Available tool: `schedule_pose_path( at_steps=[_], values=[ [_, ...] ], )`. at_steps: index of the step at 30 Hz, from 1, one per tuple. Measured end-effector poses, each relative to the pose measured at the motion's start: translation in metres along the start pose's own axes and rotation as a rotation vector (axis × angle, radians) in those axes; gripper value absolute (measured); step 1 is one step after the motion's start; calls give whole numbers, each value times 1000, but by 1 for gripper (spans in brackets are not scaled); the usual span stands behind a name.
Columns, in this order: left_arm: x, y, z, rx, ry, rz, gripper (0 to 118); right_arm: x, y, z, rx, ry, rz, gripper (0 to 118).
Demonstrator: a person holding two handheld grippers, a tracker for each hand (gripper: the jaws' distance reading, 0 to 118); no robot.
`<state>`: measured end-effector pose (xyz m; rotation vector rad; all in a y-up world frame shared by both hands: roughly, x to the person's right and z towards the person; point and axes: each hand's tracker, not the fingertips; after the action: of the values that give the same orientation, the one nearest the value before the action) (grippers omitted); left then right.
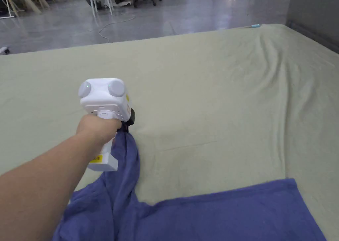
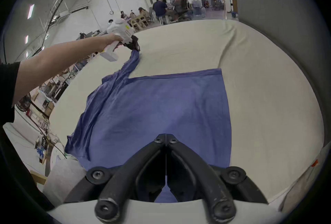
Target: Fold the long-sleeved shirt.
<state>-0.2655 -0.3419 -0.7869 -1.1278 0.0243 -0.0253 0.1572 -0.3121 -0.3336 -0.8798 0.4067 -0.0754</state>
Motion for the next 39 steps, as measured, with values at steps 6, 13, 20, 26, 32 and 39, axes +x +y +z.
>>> schedule_pose_path(
  at_steps=[6,13,20,26,32,39],
  values=[
    [-29,-56,91,40,0,-28,8,-5,-6,6,17,70,-20,0],
    [-17,-184,194,72,28,-99,8,-18,-8,16,45,101,-16,0],
    [-3,-308,212,59,-20,-1,8,-35,-13,26,63,75,36,0],
    [4,-362,152,-93,-34,118,8,-47,-17,21,40,57,67,0],
    [6,-373,136,-72,-38,154,19,-53,-21,11,-15,19,115,0],
    [-37,-380,239,232,-297,367,118,-39,-14,26,1,38,-23,0]
  ],
)
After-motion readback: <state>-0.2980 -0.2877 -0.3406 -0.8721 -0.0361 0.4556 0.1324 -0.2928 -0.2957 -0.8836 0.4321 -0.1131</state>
